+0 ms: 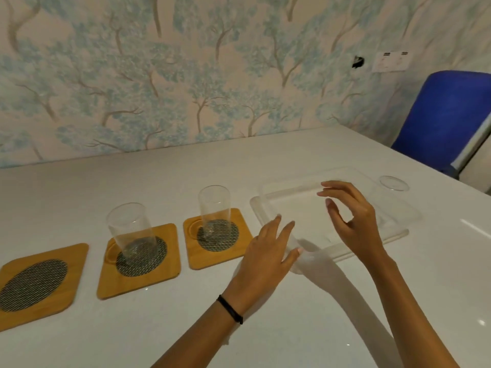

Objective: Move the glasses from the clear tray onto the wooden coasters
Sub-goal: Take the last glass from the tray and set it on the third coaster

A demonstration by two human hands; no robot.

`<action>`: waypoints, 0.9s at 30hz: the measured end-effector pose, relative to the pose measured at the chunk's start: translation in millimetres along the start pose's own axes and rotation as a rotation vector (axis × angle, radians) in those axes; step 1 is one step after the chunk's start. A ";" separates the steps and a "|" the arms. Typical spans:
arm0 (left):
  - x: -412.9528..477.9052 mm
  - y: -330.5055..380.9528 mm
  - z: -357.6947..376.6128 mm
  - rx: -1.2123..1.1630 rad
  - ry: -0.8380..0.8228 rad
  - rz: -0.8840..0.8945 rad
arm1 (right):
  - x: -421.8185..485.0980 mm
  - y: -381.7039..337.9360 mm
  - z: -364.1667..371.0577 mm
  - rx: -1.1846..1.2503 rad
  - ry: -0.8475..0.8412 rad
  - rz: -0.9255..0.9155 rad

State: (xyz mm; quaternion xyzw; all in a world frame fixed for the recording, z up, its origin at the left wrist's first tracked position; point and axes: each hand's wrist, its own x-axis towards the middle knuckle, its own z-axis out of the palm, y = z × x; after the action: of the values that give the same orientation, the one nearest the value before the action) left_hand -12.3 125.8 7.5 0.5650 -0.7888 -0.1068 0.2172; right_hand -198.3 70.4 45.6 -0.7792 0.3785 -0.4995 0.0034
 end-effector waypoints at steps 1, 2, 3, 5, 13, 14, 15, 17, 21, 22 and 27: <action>4.7 3.9 5.0 -0.017 -0.004 -0.004 | -1.1 10.6 -9.1 -0.013 0.028 0.027; 8.3 6.5 8.9 -0.035 -0.006 -0.013 | -1.4 20.2 -16.3 -0.022 0.053 0.057; 12.1 9.7 13.2 -0.055 -0.009 -0.022 | -1.6 30.3 -23.7 -0.034 0.076 0.092; 18.9 13.8 21.3 -0.085 -0.018 -0.041 | -1.9 49.6 -36.1 -0.056 0.122 0.167; 26.3 5.7 42.1 -0.024 -0.007 -0.065 | 1.1 106.5 -54.3 -0.111 0.216 0.459; 25.8 4.9 43.2 -0.022 0.002 -0.066 | 1.9 112.5 -55.5 -0.113 0.211 0.489; 25.2 4.2 43.7 -0.025 0.009 -0.069 | 2.3 117.9 -56.1 -0.116 0.198 0.519; 23.5 4.4 43.8 -0.044 0.020 -0.076 | 3.3 126.5 -55.1 -0.121 0.152 0.574; 21.0 6.0 44.0 -0.024 0.031 -0.088 | 3.2 135.6 -49.1 -0.125 0.072 0.639; 20.6 6.0 43.9 -0.018 0.029 -0.091 | 3.0 137.2 -48.1 -0.129 0.072 0.645; 19.6 7.3 43.7 -0.003 0.017 -0.110 | 5.9 142.9 -47.7 -0.134 0.070 0.686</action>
State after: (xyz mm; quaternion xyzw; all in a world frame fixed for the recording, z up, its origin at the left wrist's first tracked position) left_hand -43.9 106.6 -23.7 0.6081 -0.7545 -0.1150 0.2186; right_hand -318.1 -17.3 19.2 -0.5875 0.6503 -0.4696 0.1070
